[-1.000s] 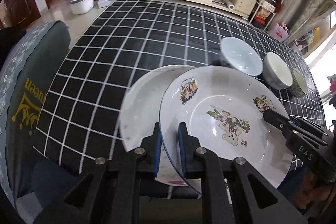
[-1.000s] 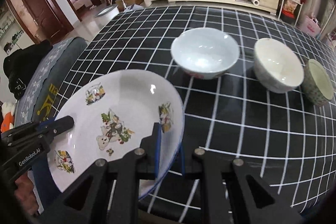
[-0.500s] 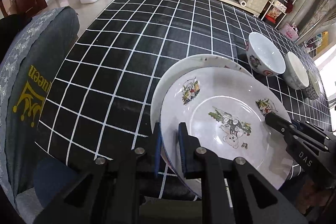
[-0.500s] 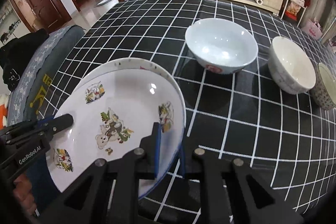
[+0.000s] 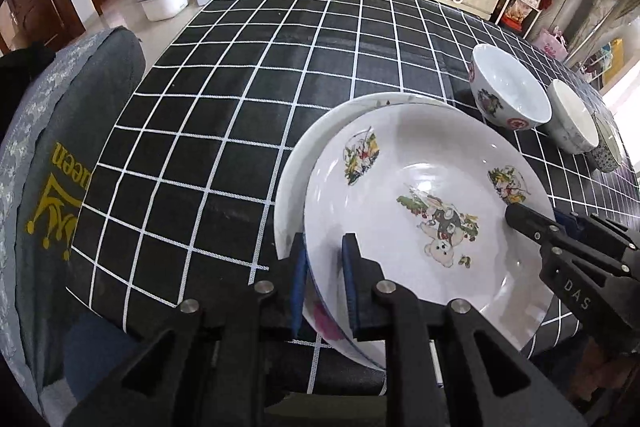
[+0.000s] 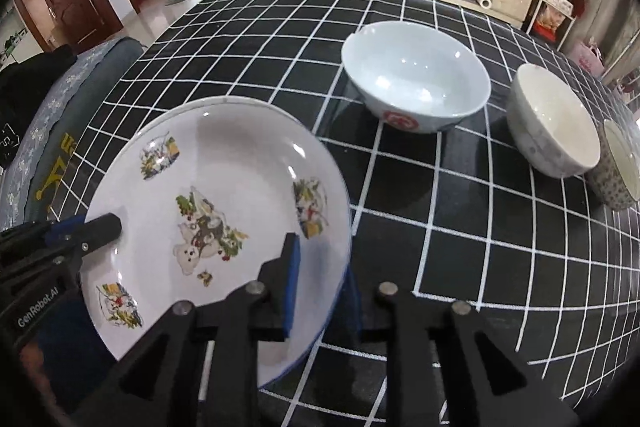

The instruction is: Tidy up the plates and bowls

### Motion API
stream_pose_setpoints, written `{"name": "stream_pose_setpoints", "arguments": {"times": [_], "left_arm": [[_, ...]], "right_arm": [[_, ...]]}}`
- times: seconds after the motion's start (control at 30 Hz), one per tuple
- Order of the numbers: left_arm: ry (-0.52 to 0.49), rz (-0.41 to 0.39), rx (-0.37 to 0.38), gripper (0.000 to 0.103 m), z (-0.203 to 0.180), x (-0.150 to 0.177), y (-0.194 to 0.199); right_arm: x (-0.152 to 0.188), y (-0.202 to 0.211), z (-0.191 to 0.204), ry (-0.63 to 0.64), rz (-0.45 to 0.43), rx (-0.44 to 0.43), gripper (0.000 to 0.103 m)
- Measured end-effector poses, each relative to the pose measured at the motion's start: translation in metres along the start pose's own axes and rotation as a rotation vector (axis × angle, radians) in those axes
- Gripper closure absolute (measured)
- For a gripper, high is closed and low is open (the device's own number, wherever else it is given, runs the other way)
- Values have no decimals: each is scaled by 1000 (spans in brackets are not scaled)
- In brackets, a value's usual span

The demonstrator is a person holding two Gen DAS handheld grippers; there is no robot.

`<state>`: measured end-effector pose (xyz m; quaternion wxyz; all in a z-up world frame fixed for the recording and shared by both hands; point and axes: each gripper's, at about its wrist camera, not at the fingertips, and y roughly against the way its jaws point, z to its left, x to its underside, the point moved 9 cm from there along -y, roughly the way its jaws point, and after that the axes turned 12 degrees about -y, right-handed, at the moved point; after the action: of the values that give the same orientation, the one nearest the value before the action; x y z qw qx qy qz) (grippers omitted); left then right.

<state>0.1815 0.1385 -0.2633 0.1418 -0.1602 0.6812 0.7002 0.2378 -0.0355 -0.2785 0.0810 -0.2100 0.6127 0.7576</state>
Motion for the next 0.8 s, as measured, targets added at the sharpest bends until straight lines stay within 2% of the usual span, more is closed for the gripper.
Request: {"name": "stream_pose_setpoints", "arguments": {"times": [0.2, 0.27, 0.37, 0.47, 0.5, 0.67, 0.8], "left_arm": [[44, -8, 34, 88, 6, -2, 3], [50, -8, 37, 88, 7, -2, 4], [44, -17, 21, 87, 8, -2, 9], [28, -58, -28, 75, 8, -5, 21], [20, -75, -35, 74, 7, -7, 27], [3, -132, -34, 65, 1, -14, 57], [-29, -176, -3, 57, -16, -23, 79]], "right_arm": [[0, 1, 1, 6, 5, 3, 75], [-1, 3, 2, 9, -2, -4, 54], [-4, 15, 0, 2, -37, -19, 42], [-5, 27, -5, -2, -58, -14, 39], [-6, 31, -6, -6, -64, -18, 39], [-7, 61, -17, -22, -114, -34, 34], [-13, 91, -27, -18, -177, -37, 32]]}}
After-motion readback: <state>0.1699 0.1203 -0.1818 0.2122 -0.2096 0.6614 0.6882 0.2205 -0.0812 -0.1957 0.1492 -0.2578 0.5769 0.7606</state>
